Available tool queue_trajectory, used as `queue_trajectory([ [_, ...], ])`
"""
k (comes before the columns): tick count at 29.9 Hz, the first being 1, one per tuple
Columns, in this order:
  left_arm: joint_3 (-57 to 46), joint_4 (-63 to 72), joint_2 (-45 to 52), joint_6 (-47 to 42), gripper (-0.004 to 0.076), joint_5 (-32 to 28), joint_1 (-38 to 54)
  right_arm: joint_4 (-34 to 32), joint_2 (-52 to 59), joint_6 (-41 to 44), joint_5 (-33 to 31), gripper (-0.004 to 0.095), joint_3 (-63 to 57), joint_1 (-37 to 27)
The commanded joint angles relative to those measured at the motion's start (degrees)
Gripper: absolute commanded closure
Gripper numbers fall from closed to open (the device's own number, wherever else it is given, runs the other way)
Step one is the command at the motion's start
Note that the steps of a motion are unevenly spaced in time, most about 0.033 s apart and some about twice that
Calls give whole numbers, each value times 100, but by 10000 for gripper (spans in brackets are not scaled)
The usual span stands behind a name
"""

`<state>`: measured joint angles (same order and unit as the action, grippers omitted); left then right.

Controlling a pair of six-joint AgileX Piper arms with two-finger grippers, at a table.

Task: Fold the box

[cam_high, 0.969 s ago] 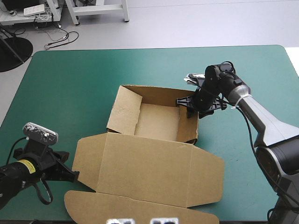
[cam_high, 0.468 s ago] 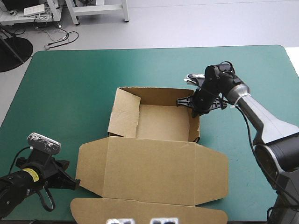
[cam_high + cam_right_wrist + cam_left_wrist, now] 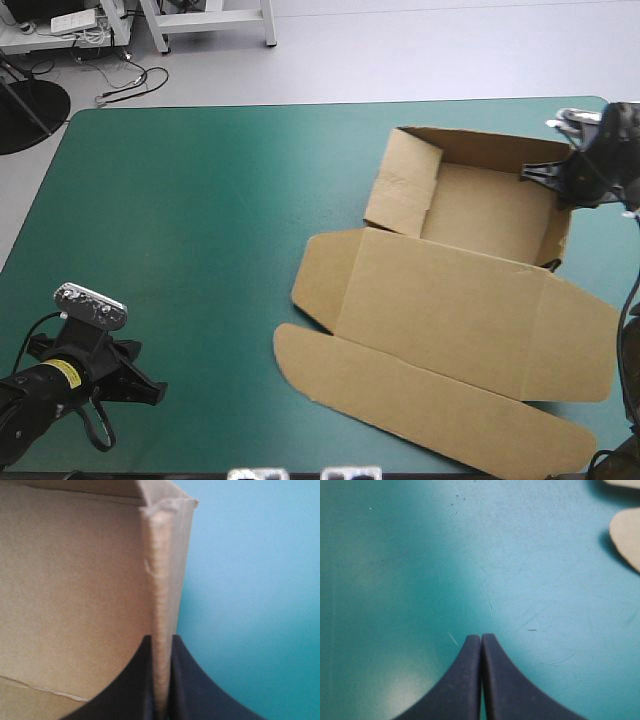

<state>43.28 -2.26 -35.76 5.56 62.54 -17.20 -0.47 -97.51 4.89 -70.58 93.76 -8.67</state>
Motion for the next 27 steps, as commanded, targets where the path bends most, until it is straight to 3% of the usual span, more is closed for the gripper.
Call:
queue_trajectory([
  [1, 148, -42, -2, -45, 734, -455, -32, -173, 348, -273, -115, 928, 196, -770],
  [8, 148, -42, -2, -45, 734, -804, -32, -442, 29, -341, -33, 928, 196, -1871],
  [15, 148, -42, -2, -45, 734, -834, -32, -409, -394, -571, -98, 900, 196, -1967],
  [20, 148, -42, -2, -45, 734, -834, -32, -382, -419, -695, -115, 654, 196, -1967],
  [23, 148, -42, -2, -45, 734, -834, -32, -44, -398, -865, -115, 519, 196, -1967],
  [27, 148, -176, -2, -33, 734, -834, -32, 326, -328, -1198, -115, 440, 196, -1967],
])
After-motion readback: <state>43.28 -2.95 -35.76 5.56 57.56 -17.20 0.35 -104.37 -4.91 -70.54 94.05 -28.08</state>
